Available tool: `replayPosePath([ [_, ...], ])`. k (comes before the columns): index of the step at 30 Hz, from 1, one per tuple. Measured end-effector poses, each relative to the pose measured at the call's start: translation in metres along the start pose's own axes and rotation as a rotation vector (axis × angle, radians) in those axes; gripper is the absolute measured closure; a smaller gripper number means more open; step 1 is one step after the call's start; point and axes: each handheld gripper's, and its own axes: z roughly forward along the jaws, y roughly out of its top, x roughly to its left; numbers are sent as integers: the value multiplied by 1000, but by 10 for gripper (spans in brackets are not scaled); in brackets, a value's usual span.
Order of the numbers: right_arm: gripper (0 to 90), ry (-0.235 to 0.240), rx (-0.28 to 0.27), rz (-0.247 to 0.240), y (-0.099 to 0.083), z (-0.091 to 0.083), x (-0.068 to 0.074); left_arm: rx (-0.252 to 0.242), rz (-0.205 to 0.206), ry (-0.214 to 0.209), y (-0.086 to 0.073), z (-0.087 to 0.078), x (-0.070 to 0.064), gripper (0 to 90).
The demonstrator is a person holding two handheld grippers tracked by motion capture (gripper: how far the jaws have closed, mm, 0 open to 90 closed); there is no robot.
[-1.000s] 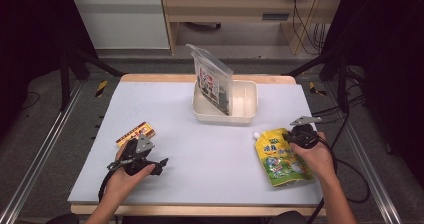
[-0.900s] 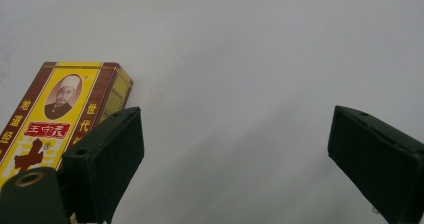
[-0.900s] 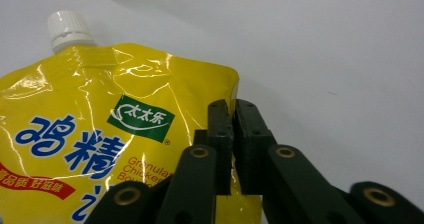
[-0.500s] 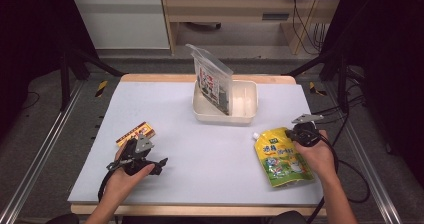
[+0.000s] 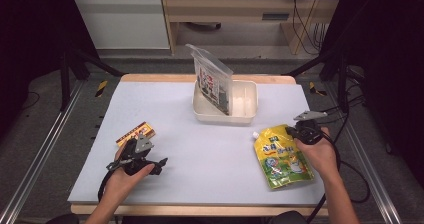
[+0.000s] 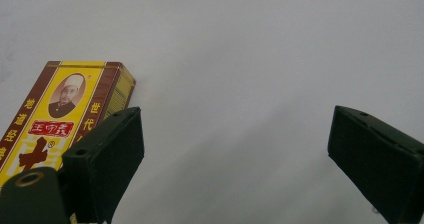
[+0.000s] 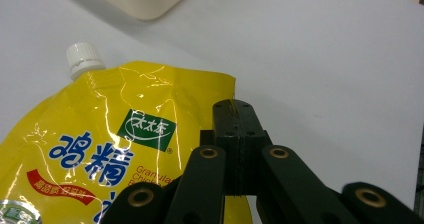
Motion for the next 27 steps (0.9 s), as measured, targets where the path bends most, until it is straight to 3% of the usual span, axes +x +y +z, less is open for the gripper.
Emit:
replayPosePath([
  [9, 900, 14, -57, -16, 17, -19, 9, -2, -4, 0, 0, 0, 0, 78],
  [27, 900, 1, -151, -123, 57, -60, 32, -1, -2, 1, 0, -1, 1, 78],
])
